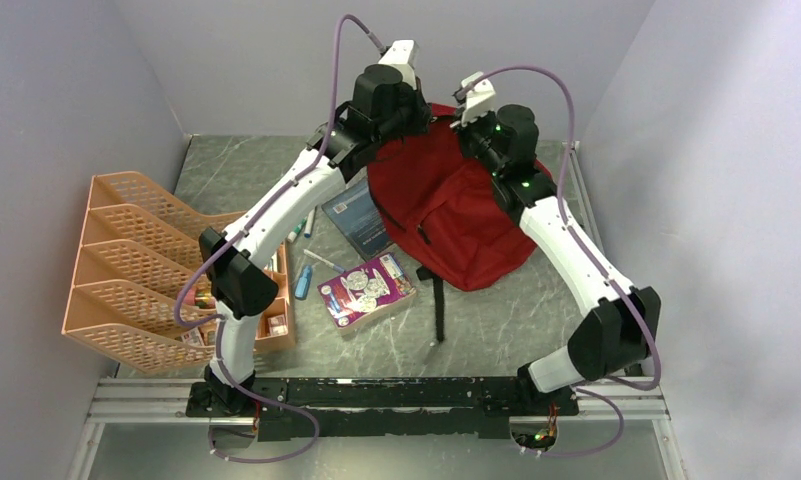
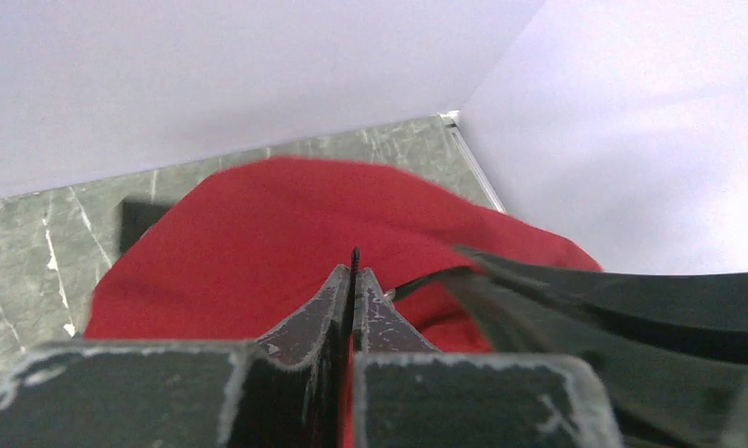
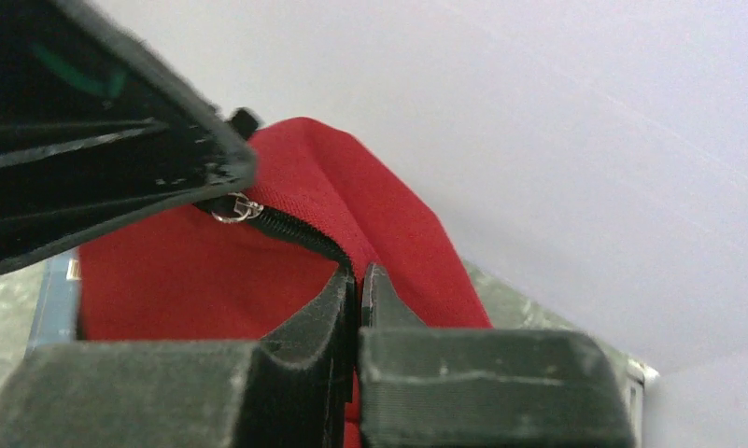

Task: Pack the student bag
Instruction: Unzip the student bag at the center of the board.

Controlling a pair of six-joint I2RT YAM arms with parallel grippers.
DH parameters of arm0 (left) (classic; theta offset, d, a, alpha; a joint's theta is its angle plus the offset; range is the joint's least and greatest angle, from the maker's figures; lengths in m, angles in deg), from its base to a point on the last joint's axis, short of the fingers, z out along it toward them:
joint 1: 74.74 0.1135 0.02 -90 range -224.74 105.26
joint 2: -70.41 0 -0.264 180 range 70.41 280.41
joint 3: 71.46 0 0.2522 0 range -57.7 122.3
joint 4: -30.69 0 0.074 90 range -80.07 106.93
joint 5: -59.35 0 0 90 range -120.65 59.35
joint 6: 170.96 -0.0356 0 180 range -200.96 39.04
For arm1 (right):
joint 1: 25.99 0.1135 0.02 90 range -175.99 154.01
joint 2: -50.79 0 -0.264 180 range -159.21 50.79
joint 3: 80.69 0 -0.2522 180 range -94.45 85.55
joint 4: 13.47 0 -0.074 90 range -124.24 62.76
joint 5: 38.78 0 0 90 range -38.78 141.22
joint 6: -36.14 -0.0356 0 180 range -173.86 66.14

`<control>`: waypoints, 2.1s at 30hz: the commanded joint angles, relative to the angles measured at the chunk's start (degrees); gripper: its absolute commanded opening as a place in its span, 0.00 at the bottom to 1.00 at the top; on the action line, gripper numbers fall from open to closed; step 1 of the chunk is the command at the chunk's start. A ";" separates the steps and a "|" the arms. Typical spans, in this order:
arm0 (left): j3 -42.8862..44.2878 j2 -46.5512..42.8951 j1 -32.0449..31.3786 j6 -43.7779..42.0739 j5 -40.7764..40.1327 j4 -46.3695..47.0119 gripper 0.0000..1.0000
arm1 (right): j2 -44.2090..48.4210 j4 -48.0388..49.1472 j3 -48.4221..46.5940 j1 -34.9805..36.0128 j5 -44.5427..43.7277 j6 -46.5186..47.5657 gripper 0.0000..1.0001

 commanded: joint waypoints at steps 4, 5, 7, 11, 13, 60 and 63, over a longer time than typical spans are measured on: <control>-2.11 -1.69 -0.23 -1.47 -5.85 0.85 0.05 | 7.97 2.56 0.43 -0.54 -17.31 -14.53 0.00; -4.29 -2.57 -0.19 -1.54 -6.62 1.30 0.05 | 8.71 2.69 1.31 -0.52 -19.51 -15.63 0.00; -7.09 -4.38 -0.17 -1.86 -8.44 2.08 0.05 | 10.07 2.84 2.65 -0.56 -23.26 -18.44 0.00; -13.12 -6.89 1.09 -1.87 -11.58 2.72 0.05 | 13.33 3.01 6.28 -0.82 -26.39 -26.52 0.00; -15.96 -7.95 2.27 -1.69 -12.30 3.49 0.05 | 15.23 3.25 8.46 -0.82 -27.06 -29.13 0.00; -29.26 -18.65 -8.35 -9.35 13.82 22.02 0.05 | 52.19 -21.40 23.37 -0.78 -20.36 -19.38 0.51; -31.17 -19.95 -9.40 -9.53 14.07 22.98 0.05 | 51.14 -21.20 22.91 -0.77 -9.82 -11.85 0.52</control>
